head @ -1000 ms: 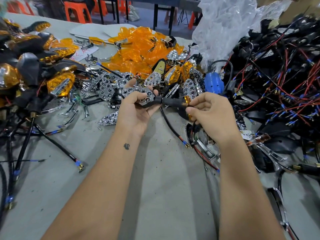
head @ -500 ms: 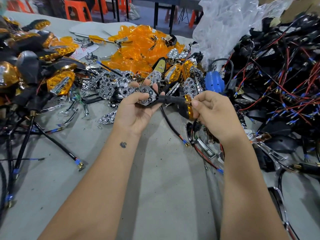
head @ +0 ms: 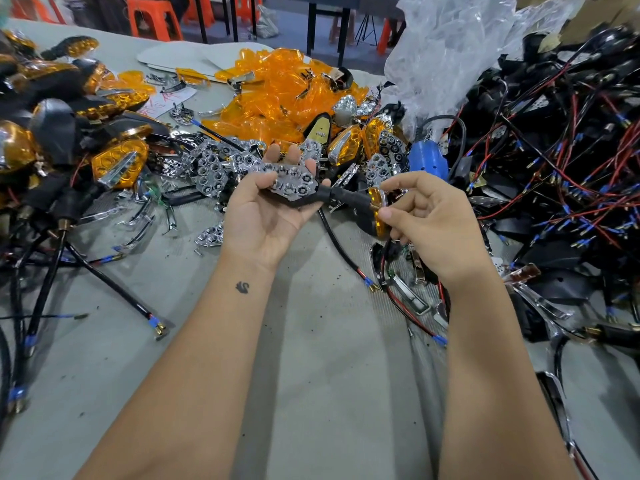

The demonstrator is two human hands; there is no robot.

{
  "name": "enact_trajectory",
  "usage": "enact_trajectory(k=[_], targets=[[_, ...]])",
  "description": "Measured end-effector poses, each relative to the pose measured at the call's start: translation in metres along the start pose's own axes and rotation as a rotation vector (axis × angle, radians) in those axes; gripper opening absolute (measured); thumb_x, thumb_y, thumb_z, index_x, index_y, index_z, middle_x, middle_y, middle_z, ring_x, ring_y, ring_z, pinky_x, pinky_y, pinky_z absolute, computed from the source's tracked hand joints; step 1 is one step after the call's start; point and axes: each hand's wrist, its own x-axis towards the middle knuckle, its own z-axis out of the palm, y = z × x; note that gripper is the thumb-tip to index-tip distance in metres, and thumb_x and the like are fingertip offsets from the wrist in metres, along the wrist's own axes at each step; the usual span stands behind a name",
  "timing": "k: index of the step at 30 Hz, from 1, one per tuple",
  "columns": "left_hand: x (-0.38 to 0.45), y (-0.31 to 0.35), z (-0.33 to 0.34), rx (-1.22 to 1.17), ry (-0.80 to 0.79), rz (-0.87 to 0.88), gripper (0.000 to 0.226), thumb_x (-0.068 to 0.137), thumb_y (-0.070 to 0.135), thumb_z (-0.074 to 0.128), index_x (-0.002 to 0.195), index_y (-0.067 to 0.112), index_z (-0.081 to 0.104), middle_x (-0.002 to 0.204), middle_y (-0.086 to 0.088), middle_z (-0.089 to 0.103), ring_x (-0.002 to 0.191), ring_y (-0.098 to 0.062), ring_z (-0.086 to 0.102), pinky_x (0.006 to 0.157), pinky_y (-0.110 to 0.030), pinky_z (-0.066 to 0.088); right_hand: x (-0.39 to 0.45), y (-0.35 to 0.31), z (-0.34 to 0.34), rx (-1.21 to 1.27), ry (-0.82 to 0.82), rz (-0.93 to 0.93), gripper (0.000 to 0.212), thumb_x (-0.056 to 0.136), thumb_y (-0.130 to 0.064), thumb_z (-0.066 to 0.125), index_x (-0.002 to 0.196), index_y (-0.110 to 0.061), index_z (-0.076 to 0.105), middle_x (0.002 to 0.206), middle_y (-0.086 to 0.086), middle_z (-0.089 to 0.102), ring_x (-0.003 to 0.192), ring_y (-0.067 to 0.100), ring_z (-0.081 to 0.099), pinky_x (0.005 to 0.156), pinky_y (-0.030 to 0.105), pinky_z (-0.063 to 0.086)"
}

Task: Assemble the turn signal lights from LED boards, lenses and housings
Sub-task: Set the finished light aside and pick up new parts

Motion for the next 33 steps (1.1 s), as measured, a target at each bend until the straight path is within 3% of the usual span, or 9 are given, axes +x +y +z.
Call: enact_trajectory(k=[3, 9, 13, 19, 26, 30, 33], targets=[[0.001, 0.001, -0.001, 0.032, 0.0, -0.005, 0.023, 0.091, 0.006, 0.046, 0.103, 0.017, 0.061, 0.096, -0.006, 0.069, 0.091, -0.027, 0.07, 0.083, -0.05, 0.057, -0.002, -0.001, -0.001, 0.006, -0.051, 0.015, 0.031, 0.089, 0.002, 0.068, 0.098, -0.028, 0.065, 0.064, -0.003, 0.064, 0.054, 0.009, 0.059, 0.053, 0.018, 0.048], [0.002, 0.005, -0.004, 0.045, -0.087, 0.015, 0.023, 0.085, 0.009, 0.053, 0.103, 0.021, 0.06, 0.095, -0.005, 0.067, 0.094, -0.028, 0.068, 0.081, -0.049, 0.057, -0.003, -0.003, -0.004, 0.109, -0.233, 0.116, 0.018, 0.092, 0.004, 0.063, 0.099, -0.012, 0.063, 0.069, 0.01, 0.069, 0.052, 0.016, 0.06, 0.048, 0.023, 0.049], [0.001, 0.006, -0.006, 0.037, -0.086, -0.016, 0.025, 0.078, 0.008, 0.052, 0.095, 0.019, 0.067, 0.088, -0.005, 0.065, 0.088, -0.03, 0.067, 0.08, -0.045, 0.053, -0.004, -0.003, -0.004, 0.036, -0.344, 0.158, 0.014, 0.095, 0.002, 0.06, 0.099, -0.011, 0.061, 0.069, 0.011, 0.07, 0.053, 0.017, 0.061, 0.05, 0.023, 0.049], [-0.002, 0.005, -0.005, 0.07, -0.086, 0.024, 0.01, 0.071, 0.019, 0.043, 0.078, 0.017, 0.049, 0.081, -0.005, 0.055, 0.083, -0.028, 0.061, 0.08, -0.043, 0.05, -0.002, -0.004, 0.005, -0.095, -0.324, 0.158, 0.018, 0.088, 0.001, 0.07, 0.092, -0.013, 0.059, 0.075, 0.008, 0.059, 0.06, 0.013, 0.053, 0.058, 0.025, 0.047], [-0.001, 0.001, 0.0, 0.02, -0.064, 0.028, 0.027, 0.064, 0.002, 0.04, 0.085, 0.017, 0.05, 0.081, -0.005, 0.057, 0.083, -0.027, 0.062, 0.079, -0.043, 0.051, -0.002, -0.003, 0.003, -0.04, -0.32, 0.163, 0.017, 0.09, 0.009, 0.064, 0.092, -0.007, 0.058, 0.073, 0.016, 0.067, 0.057, 0.017, 0.063, 0.057, 0.025, 0.054], [0.0, 0.002, 0.004, 0.005, -0.009, 0.011, 0.029, 0.069, 0.001, 0.042, 0.091, 0.016, 0.054, 0.083, -0.006, 0.061, 0.08, -0.027, 0.066, 0.073, -0.041, 0.053, -0.002, -0.006, 0.004, -0.008, -0.339, 0.179, 0.016, 0.088, 0.009, 0.066, 0.092, -0.004, 0.058, 0.076, 0.022, 0.07, 0.057, 0.018, 0.066, 0.056, 0.024, 0.056], [0.003, 0.002, 0.004, 0.094, 0.071, -0.013, 0.019, 0.089, -0.001, 0.04, 0.099, 0.008, 0.052, 0.083, -0.008, 0.067, 0.083, -0.024, 0.066, 0.067, -0.04, 0.056, -0.003, -0.009, 0.008, 0.014, -0.4, 0.211, 0.018, 0.086, 0.008, 0.069, 0.092, -0.001, 0.056, 0.075, 0.024, 0.069, 0.056, 0.021, 0.066, 0.053, 0.024, 0.054]])
